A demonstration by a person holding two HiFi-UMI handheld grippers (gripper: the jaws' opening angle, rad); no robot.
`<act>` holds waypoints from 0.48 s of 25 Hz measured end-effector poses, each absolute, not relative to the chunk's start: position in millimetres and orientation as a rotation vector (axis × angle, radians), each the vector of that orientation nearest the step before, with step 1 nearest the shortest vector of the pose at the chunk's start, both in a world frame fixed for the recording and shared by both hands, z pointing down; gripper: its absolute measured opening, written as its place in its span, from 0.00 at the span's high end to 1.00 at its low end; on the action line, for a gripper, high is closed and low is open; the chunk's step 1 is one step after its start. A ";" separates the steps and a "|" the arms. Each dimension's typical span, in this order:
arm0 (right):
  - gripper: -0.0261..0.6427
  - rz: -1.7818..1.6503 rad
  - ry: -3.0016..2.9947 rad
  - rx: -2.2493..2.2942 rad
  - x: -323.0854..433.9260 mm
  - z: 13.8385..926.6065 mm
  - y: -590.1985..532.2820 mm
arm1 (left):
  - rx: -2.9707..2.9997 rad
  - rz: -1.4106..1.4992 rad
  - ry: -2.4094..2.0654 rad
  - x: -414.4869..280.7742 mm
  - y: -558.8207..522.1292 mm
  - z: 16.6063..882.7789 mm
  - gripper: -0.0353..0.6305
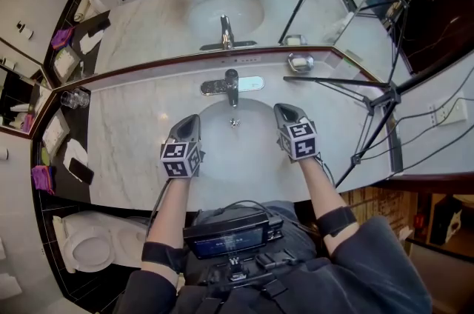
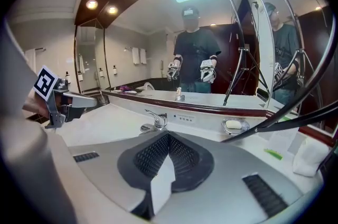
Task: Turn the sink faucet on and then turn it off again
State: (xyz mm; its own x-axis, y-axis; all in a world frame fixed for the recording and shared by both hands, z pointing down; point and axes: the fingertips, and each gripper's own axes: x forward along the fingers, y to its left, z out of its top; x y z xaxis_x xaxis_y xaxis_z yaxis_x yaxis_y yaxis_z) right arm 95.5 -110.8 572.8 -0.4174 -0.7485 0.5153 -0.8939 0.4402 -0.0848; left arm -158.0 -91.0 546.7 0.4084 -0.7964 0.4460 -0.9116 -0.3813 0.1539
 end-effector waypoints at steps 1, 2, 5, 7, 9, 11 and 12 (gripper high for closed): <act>0.93 0.446 -2.283 1.377 93.3 572.4 -112.5 | 2.295 0.427 -1.468 -158.1 -91.2 546.9 0.94; 0.93 0.390 -2.269 1.361 89.7 570.3 -114.8 | 2.293 0.430 -1.469 -158.4 -91.6 547.2 0.94; 0.93 0.200 -2.230 1.277 71.5 562.5 -125.4 | 2.288 0.435 -1.475 -159.4 -92.9 548.5 0.94; 0.91 0.085 -2.211 1.194 56.6 564.0 -134.3 | 2.283 0.439 -1.481 -160.9 -93.4 549.7 0.94; 0.84 -0.015 -2.196 1.114 41.8 569.5 -144.2 | 2.278 0.444 -1.486 -162.7 -94.3 551.0 0.94; 0.83 -0.103 -2.176 1.043 28.0 573.3 -154.0 | 2.272 0.451 -1.489 -164.8 -95.1 552.6 0.94; 0.80 -0.144 -2.165 1.007 20.9 574.5 -158.3 | 2.268 0.454 -1.491 -166.1 -95.4 553.5 0.94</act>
State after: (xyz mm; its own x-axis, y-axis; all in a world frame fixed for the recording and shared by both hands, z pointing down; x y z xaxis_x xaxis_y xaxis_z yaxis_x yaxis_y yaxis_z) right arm 20.9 -158.3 574.5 -0.4248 -0.7009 0.5730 -0.6186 0.6869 0.3815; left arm -166.1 -95.4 553.5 0.3827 -0.7968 0.4676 -0.9221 -0.3603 0.1408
